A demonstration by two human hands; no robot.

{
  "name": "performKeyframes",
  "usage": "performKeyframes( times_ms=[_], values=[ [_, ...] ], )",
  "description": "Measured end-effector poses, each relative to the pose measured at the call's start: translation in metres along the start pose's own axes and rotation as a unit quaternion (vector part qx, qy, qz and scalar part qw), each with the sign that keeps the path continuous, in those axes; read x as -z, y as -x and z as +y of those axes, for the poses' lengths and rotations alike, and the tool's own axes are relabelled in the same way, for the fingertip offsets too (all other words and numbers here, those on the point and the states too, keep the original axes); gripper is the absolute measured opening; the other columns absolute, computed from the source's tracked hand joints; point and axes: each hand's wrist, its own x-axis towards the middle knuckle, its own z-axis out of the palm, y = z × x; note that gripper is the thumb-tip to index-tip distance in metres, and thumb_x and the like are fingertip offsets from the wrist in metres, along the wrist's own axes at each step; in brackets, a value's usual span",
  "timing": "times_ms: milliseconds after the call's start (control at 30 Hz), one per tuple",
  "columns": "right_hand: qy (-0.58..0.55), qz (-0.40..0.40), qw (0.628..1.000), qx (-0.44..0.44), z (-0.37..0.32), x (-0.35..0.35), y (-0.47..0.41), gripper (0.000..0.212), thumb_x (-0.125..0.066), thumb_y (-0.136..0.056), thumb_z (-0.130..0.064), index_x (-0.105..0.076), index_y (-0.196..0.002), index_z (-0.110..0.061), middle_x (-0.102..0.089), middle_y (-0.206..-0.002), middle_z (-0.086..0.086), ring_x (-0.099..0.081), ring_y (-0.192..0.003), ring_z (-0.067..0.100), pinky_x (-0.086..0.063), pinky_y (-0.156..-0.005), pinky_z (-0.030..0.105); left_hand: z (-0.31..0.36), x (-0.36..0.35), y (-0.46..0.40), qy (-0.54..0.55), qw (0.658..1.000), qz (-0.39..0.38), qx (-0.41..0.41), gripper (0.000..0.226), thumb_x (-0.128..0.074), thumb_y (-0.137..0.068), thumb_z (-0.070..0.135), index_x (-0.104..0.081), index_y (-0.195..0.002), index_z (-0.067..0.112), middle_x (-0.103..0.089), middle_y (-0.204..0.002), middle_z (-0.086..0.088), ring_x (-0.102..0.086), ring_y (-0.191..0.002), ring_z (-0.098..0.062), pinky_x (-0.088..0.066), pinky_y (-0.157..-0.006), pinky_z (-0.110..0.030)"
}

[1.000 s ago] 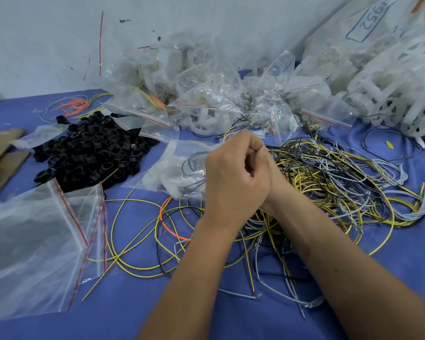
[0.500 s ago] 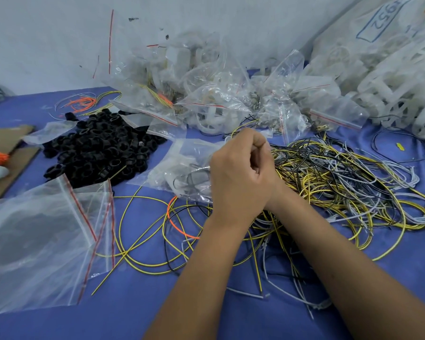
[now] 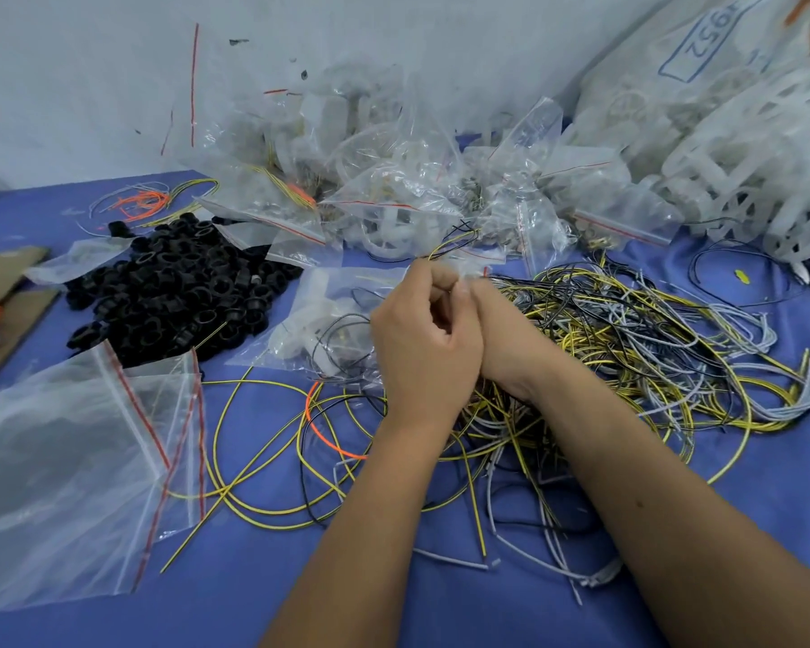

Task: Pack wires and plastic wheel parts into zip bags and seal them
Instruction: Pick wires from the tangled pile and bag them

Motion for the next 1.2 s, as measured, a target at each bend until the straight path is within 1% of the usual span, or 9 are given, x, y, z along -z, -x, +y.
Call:
performKeyframes(
  times_ms=[100,233,400,567,700,900,967,1100,1200],
  values=[
    [0.031,0.005,0.999,-0.016,-0.003,0.013,0.0,0.015,-0.055,-0.097,-0.001,-0.068,-0.1,0.005,-0.07,-0.097,0.023,-0.066,-0.094,0.039,-0.054,-0.087,0.048,-0.01,-0.002,-0.001,0.006,0.998,-0.03,0.047,0.008,-0.064,-0.087,0.017,-0.062,-0.08,0.017,-0.06,-0.067,0.01,-0.059,-0.065,-0.015,-0.05,-0.065,-0.039],
    [0.05,0.038,0.998,-0.012,0.005,0.031,0.004,0.017,-0.061,-0.09,0.006,-0.073,-0.099,-0.002,-0.075,-0.089,0.007,-0.074,-0.083,0.017,-0.061,-0.077,0.032,-0.025,-0.005,-0.001,-0.007,0.984,-0.116,0.135,0.015,-0.066,-0.09,0.017,-0.061,-0.077,0.02,-0.064,-0.068,0.007,-0.062,-0.068,-0.017,-0.052,-0.069,-0.04],
    [0.038,0.115,0.992,-0.023,0.019,0.071,0.012,0.008,-0.07,-0.093,-0.008,-0.072,-0.09,-0.015,-0.074,-0.071,0.003,-0.071,-0.056,0.018,-0.054,-0.048,0.025,-0.033,-0.004,-0.004,-0.112,0.961,-0.193,0.162,0.018,-0.066,-0.092,0.02,-0.059,-0.076,0.021,-0.062,-0.071,0.008,-0.059,-0.07,-0.014,-0.045,-0.066,-0.034],
    [0.202,0.049,0.978,-0.029,0.026,0.11,0.024,0.006,-0.08,-0.086,-0.02,-0.077,-0.082,-0.023,-0.073,-0.069,-0.008,-0.067,-0.063,0.005,-0.051,-0.064,0.024,-0.033,0.004,-0.008,-0.238,0.936,-0.201,0.163,0.012,-0.058,-0.092,0.018,-0.064,-0.084,0.013,-0.069,-0.089,-0.01,-0.063,-0.088,-0.034,-0.053,-0.077,-0.046],
    [0.192,-0.007,0.981,-0.014,0.022,0.12,0.031,0.012,-0.083,-0.082,-0.018,-0.077,-0.078,-0.028,-0.074,-0.074,-0.009,-0.068,-0.071,0.009,-0.056,-0.071,0.03,-0.03,0.004,-0.009,-0.222,0.941,-0.17,0.191,0.009,-0.06,-0.093,0.019,-0.063,-0.084,0.016,-0.07,-0.087,-0.006,-0.065,-0.088,-0.032,-0.052,-0.077,-0.041],
    [0.169,-0.019,0.985,0.008,0.026,0.104,0.028,0.013,-0.082,-0.083,-0.013,-0.077,-0.082,-0.026,-0.074,-0.075,-0.006,-0.069,-0.074,0.011,-0.054,-0.071,0.025,-0.003,-0.003,-0.003,-0.073,0.986,-0.143,0.037,0.016,-0.067,-0.091,0.036,-0.058,-0.084,0.024,-0.058,-0.065,0.01,-0.057,-0.063,-0.014,-0.051,-0.062,-0.038],
    [0.19,0.016,0.982,0.019,0.03,0.102,0.027,0.011,-0.079,-0.085,-0.014,-0.077,-0.084,-0.025,-0.072,-0.071,-0.009,-0.066,-0.067,0.004,-0.049,-0.064,0.018,0.005,-0.008,0.005,-0.04,0.975,-0.219,-0.015,0.02,-0.068,-0.087,0.042,-0.057,-0.085,0.026,-0.058,-0.067,0.011,-0.055,-0.064,-0.009,-0.048,-0.06,-0.035],
    [0.158,0.084,0.984,0.022,0.037,0.102,0.026,0.006,-0.07,-0.093,-0.015,-0.075,-0.09,-0.015,-0.072,-0.071,-0.002,-0.069,-0.065,0.013,-0.057,-0.065,0.028,0.008,-0.021,0.021,-0.081,0.917,-0.381,-0.082,0.039,-0.074,-0.077,0.06,-0.056,-0.087,0.027,-0.055,-0.079,0.013,-0.051,-0.084,-0.011,-0.045,-0.078,-0.037],
    [0.153,0.1,0.983,0.018,0.04,0.097,0.025,0.012,-0.067,-0.097,-0.023,-0.074,-0.091,-0.016,-0.072,-0.071,-0.005,-0.068,-0.063,0.012,-0.057,-0.063,0.03,0.005,-0.023,0.024,-0.093,0.906,-0.406,-0.074,0.045,-0.077,-0.074,0.065,-0.056,-0.085,0.026,-0.054,-0.085,0.013,-0.049,-0.089,-0.013,-0.046,-0.081,-0.038]
  ],
)
